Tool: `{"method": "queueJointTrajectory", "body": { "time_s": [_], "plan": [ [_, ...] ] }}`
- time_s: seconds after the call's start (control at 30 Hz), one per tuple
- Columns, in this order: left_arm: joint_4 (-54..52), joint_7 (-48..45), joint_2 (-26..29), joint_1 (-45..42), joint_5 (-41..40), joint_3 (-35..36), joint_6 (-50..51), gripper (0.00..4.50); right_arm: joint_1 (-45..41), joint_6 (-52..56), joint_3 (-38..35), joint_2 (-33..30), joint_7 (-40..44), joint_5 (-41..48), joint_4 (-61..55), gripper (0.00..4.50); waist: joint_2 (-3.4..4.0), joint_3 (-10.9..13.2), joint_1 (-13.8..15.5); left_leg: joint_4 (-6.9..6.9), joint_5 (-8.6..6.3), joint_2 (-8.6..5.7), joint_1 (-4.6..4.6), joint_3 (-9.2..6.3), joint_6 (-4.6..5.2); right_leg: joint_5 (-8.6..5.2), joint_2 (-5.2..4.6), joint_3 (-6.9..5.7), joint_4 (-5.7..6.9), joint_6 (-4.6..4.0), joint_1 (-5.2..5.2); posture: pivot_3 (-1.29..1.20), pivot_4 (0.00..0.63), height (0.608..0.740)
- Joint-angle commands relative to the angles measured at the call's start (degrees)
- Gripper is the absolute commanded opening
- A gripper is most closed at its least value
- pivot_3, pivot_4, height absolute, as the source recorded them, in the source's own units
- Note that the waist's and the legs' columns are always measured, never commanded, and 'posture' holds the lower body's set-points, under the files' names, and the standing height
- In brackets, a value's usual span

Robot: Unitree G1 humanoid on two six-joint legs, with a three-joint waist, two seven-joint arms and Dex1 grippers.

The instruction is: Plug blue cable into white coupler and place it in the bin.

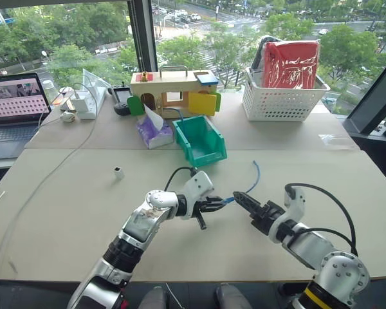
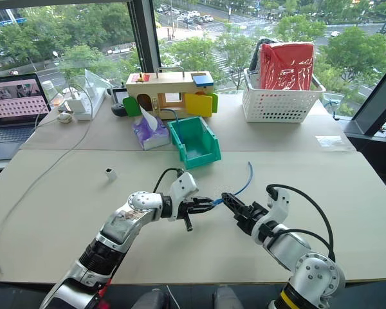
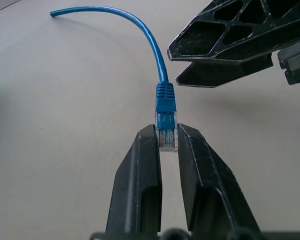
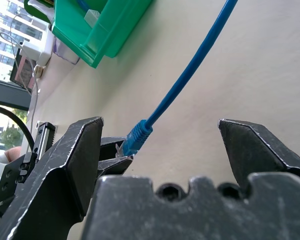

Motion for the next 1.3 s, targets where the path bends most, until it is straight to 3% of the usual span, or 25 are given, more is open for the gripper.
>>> {"method": "queueJointTrajectory", "body": {
  "time_s": [0.03,0.23,0.33,0.6,0.8,0.83,1.03,1.3],
  "plan": [
    [-2.3,0.1,-0.6,0.2,-0.9,0.2,-0.3,0.07,1.0,-2.9,1.6,7.7,-2.2,5.2,1.0,4.28,0.0,0.0,0.0,0.0,0.0,0.0,0.0,0.0,0.0,0.0,0.0,0.0,-0.01,0.0,0.0,0.0,0.15,0.733],
    [-2.6,0.4,-1.0,0.4,-0.7,-0.1,0.0,0.07,2.5,-6.3,4.2,6.6,-6.1,11.0,3.0,4.28,0.0,0.0,0.0,0.0,0.0,0.0,-0.01,0.0,0.0,-0.16,0.0,0.0,-0.02,0.26,0.0,0.0,0.15,0.733],
    [-2.2,0.4,-1.2,0.2,-0.6,-0.1,-0.2,0.07,3.7,-7.4,5.8,5.3,-7.8,14.3,4.0,3.48,0.0,0.0,0.0,-0.01,0.0,0.0,-0.01,0.0,0.0,-0.23,0.0,0.0,-0.04,0.38,0.01,0.0,0.15,0.733],
    [-1.8,0.3,-1.4,-0.1,-0.5,-0.2,-0.7,0.07,5.2,-9.8,8.8,2.8,-12.5,20.7,5.8,0.83,0.0,0.0,0.1,-0.07,0.0,0.01,-0.01,0.01,0.0,-0.24,0.0,0.01,-0.09,0.4,0.0,0.0,0.15,0.733],
    [-1.3,0.6,-1.8,-0.3,-0.5,-0.3,-1.0,0.07,7.3,-13.9,12.6,-0.1,-16.7,26.9,7.2,0.83,0.0,0.0,0.1,-0.32,0.0,0.02,-0.02,0.02,0.0,-0.24,-0.01,0.01,-0.37,0.4,0.01,0.0,0.15,0.733],
    [-1.3,0.6,-1.8,-0.3,-0.5,-0.3,-1.1,0.07,7.6,-14.8,13.3,-0.7,-17.2,27.9,7.4,1.36,0.0,0.0,0.0,-0.35,0.0,0.02,-0.02,0.02,0.0,-0.24,-0.01,0.01,-0.41,0.4,0.01,0.0,0.15,0.733],
    [-1.5,1.1,-2.2,0.2,-1.0,0.4,-0.5,0.07,9.2,-18.7,18.2,-5.1,-20.5,31.9,8.6,3.21,0.0,0.0,0.0,-0.43,0.0,0.05,-0.02,0.06,0.0,-0.23,0.0,0.04,-0.48,0.4,-0.01,0.0,0.15,0.733],
    [-1.8,1.4,-2.3,0.5,-1.2,0.7,-0.2,0.07,10.3,-24.1,22.4,-9.3,-21.7,34.8,9.0,3.21,0.0,0.0,0.1,-0.44,0.0,0.04,-0.03,0.08,0.0,-0.24,-0.01,0.05,-0.53,0.41,0.01,0.0,0.15,0.733]
  ]
}}
